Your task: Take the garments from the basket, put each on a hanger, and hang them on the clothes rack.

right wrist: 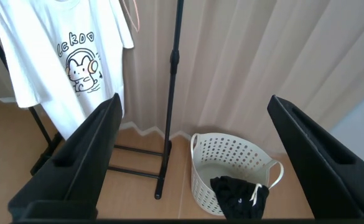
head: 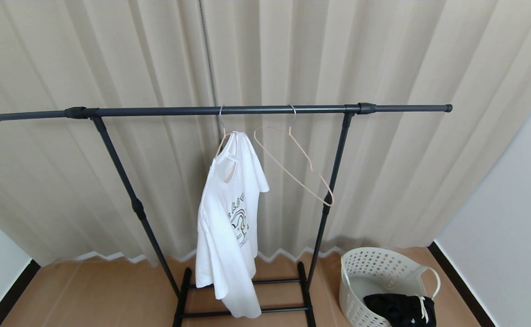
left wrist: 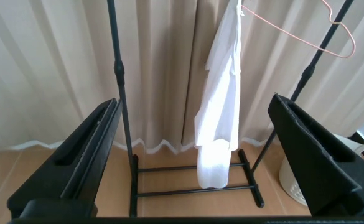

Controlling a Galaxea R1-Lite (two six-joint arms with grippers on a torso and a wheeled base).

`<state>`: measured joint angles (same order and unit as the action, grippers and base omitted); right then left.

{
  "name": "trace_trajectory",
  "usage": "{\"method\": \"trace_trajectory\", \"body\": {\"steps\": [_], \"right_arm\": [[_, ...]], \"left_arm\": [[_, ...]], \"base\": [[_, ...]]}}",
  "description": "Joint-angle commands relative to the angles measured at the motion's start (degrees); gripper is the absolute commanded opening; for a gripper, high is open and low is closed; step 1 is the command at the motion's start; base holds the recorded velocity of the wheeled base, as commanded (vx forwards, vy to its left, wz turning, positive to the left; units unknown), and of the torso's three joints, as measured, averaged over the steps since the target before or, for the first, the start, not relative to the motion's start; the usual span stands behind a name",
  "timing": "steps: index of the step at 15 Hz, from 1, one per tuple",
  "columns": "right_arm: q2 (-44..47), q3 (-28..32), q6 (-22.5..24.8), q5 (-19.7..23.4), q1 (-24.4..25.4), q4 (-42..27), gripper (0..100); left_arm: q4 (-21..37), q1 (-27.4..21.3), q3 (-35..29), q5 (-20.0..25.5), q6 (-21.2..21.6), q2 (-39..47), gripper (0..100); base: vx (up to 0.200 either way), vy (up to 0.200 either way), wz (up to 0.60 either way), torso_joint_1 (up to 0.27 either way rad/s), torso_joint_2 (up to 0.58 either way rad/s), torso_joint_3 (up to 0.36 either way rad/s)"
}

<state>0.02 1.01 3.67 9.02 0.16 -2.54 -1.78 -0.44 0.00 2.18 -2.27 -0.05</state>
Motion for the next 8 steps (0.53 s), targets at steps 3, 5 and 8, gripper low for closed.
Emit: {"method": "trace_trajectory", "body": {"steps": [3, 5, 8], "right_arm": [[0.0, 0.0, 0.0, 0.0, 0.0, 0.0, 100], [0.0, 0.0, 0.0, 0.0, 0.0, 0.0, 100], [0.0, 0.0, 0.0, 0.0, 0.0, 0.0, 100]], "left_arm": [[0.0, 0.0, 0.0, 0.0, -0.3, 0.0, 100], [0.0, 0.0, 0.0, -0.1, -0.3, 0.0, 100], [0.0, 0.0, 0.0, 0.0, -0.4, 0.0, 100]], "base": [[0.0, 0.0, 0.0, -0.118, 0.27, 0.154], [0.0, 0.0, 0.0, -0.144, 0.33, 0.183], [0.0, 0.0, 0.0, -0.146, 0.34, 0.189]]}}
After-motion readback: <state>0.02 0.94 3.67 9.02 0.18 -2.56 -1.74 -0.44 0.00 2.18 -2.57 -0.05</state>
